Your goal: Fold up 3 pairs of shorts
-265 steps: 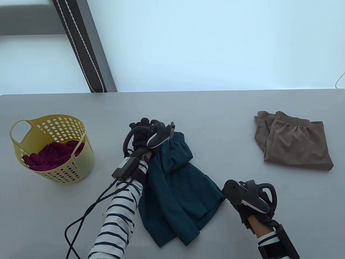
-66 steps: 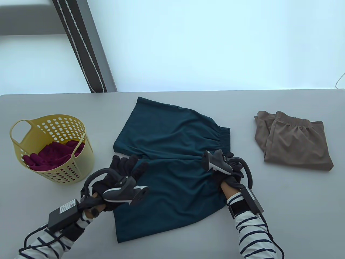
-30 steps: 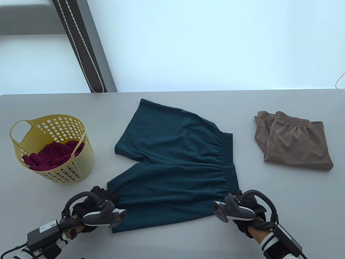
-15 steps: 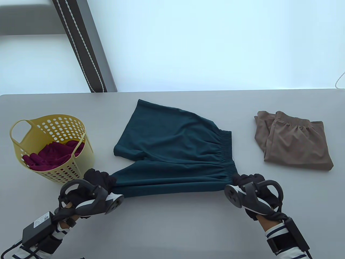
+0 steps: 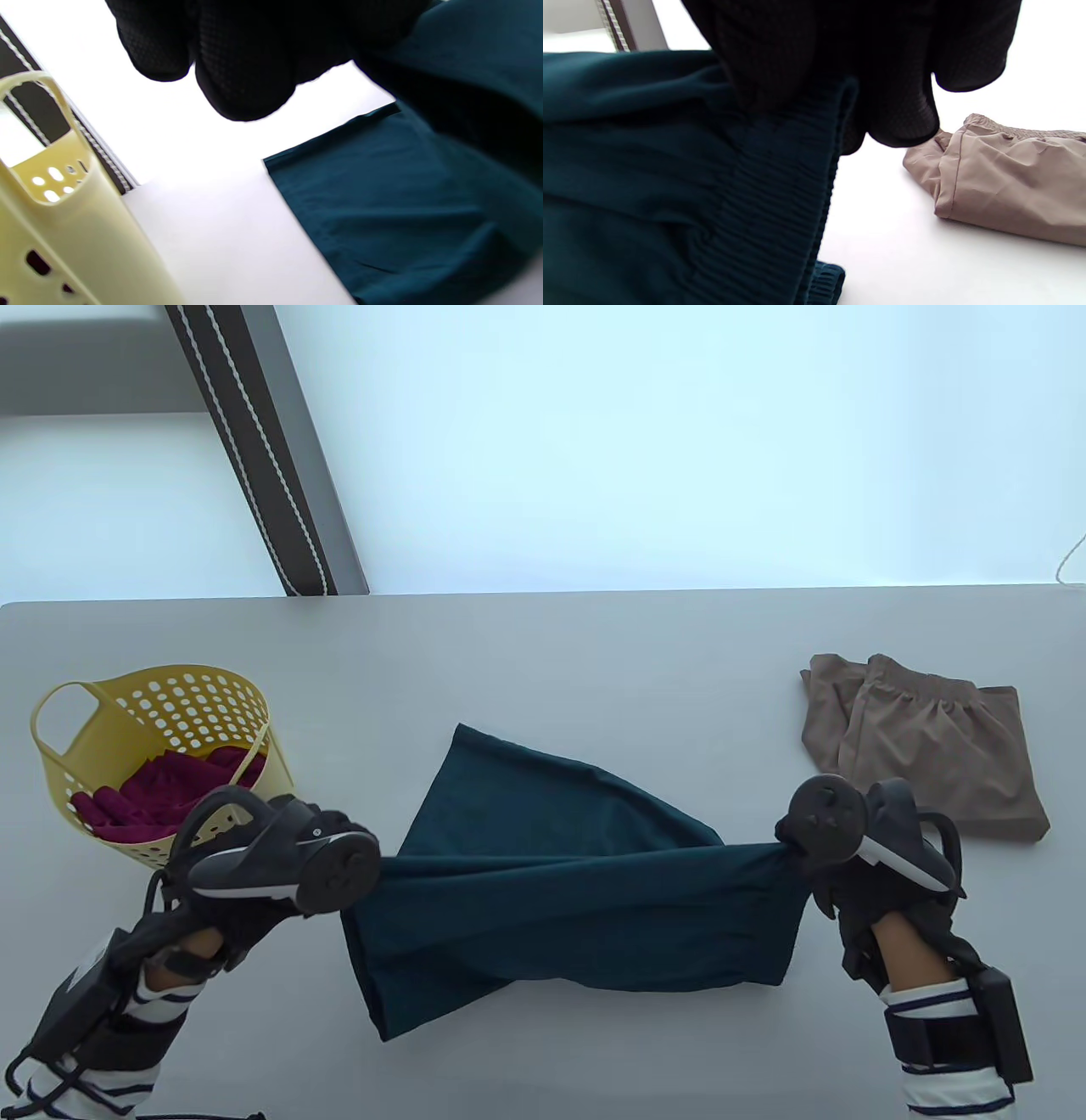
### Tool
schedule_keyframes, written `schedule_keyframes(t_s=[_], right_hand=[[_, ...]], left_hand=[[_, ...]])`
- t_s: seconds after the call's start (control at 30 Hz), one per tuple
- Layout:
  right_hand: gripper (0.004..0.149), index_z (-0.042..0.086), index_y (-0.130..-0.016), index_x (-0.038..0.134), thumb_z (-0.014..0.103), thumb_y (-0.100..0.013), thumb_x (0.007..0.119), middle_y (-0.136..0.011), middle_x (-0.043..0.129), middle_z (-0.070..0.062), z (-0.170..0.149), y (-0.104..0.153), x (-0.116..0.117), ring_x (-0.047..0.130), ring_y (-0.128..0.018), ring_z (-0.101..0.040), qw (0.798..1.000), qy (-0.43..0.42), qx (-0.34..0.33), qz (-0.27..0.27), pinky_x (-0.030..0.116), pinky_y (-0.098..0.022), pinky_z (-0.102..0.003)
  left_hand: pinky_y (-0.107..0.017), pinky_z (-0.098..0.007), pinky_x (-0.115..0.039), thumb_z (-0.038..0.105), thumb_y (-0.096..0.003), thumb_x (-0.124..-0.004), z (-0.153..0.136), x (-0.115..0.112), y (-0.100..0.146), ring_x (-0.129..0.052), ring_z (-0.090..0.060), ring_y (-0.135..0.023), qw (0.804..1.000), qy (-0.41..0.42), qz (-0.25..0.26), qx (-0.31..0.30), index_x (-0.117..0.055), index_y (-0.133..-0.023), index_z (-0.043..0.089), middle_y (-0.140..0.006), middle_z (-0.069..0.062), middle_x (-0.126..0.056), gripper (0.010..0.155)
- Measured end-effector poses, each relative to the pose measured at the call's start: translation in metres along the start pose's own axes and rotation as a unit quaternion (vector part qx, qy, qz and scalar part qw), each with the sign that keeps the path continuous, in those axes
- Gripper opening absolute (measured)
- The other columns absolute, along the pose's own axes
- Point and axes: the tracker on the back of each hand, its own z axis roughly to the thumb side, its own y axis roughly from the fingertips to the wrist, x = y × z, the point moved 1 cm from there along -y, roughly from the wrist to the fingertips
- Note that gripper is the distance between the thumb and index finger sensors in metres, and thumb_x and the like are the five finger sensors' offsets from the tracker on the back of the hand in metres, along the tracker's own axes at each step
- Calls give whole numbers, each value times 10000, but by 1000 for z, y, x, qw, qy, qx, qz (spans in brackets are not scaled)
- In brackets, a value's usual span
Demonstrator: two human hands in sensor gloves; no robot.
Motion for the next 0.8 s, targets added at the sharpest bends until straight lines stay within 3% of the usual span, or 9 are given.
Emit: schedule_keyframes(t_s=[0.13, 0.23, 0.33, 0.37, 0.43, 0.57, 0.67, 0.8], right_hand=[[446, 204, -855, 751, 262, -414, 790, -720, 918, -65, 1, -31, 27, 954, -661, -309, 997, 9, 75, -29, 696, -587, -539], [467, 209, -886, 707, 278, -428, 766, -736, 904, -49, 1, -44, 43, 940, -684, -298, 993, 27, 105, -40, 687, -601, -523], [552, 163, -988, 537, 343, -479, 652, -899, 781, -97, 1, -42, 47, 813, -826, -377, 991, 35, 114, -52, 608, -635, -549], [566, 146, -993, 528, 363, -482, 635, -906, 771, -109, 1, -39, 45, 804, -830, -387, 991, 33, 112, -63, 611, -629, -552], [609, 98, -988, 553, 426, -478, 609, -885, 786, -156, 3, -24, 34, 828, -789, -425, 990, 17, 88, -110, 664, -583, -554], [626, 70, -916, 667, 507, -476, 580, -774, 874, -171, 8, 14, 8, 950, -641, -406, 981, -7, 51, -186, 762, -485, -530], [626, 72, -851, 740, 546, -470, 592, -683, 922, -158, 15, 38, -2, 990, -541, -386, 978, -36, 20, -203, 790, -426, -520], [593, 81, -757, 817, 555, -465, 612, -546, 973, -118, 21, 54, 6, 1026, -402, -334, 980, -45, -1, -193, 821, -344, -489]], left_hand=[[-631, -466, -828, 457, -480, -650, 2, -25, -48, -1016, -95, -518, 994, -50, -4, 93, -701, -852, 259, -683, 80, -927, 425], [-644, -479, -813, 422, -493, -627, 9, -43, -67, -1007, -102, -567, 990, -49, 8, 133, -654, -884, 246, -735, 66, -899, 430], [-693, -555, -732, 427, -501, -579, 19, -52, -67, -911, -225, -821, 989, -55, 19, 137, -317, -1068, 82, -1038, -144, -668, 713], [-696, -557, -727, 431, -503, -572, 21, -52, -64, -896, -231, -838, 989, -60, 25, 133, -231, -1076, 57, -1077, -181, -611, 765], [-697, -552, -730, 436, -502, -573, 25, -48, -46, -896, -224, -837, 988, -63, 67, 124, -225, -1075, 62, -1075, -175, -613, 769], [-685, -502, -769, 427, -498, -583, 31, -38, 2, -936, -154, -772, 981, -38, 172, 76, -336, -1038, 175, -1004, -58, -707, 645], [-675, -455, -794, 419, -494, -592, 35, -38, 32, -939, -83, -711, 973, -21, 228, 21, -351, -978, 275, -947, 25, -730, 560], [-666, -424, -807, 404, -494, -595, 39, -55, 58, -941, -46, -662, 975, -8, 223, 2, -383, -931, 323, -894, 80, -750, 493]])
